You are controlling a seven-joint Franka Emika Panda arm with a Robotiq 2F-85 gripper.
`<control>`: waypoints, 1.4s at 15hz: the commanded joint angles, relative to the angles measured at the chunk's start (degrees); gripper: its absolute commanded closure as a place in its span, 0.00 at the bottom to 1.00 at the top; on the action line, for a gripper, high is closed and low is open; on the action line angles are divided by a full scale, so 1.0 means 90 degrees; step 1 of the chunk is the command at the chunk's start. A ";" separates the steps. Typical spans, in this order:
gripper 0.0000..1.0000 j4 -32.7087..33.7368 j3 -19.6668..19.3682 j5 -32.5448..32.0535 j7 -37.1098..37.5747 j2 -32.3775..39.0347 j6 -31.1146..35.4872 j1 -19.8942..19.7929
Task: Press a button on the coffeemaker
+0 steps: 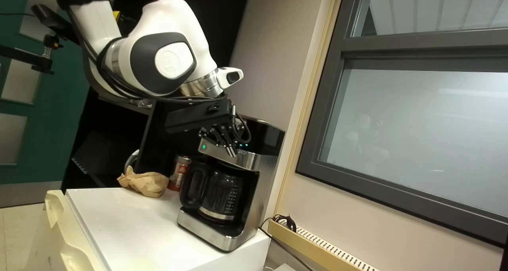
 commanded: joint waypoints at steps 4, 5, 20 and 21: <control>1.00 0.0003 0.0184 -0.0017 -0.0005 -0.0094 0.0062 -0.0137; 1.00 -0.0077 0.0172 -0.0047 -0.0036 -0.0130 0.0105 -0.0137; 1.00 -0.2731 -0.0470 -0.1123 -0.0964 -0.1787 0.1220 0.0154; 1.00 -0.2827 -0.0482 -0.1161 -0.1027 -0.1850 0.1292 0.0157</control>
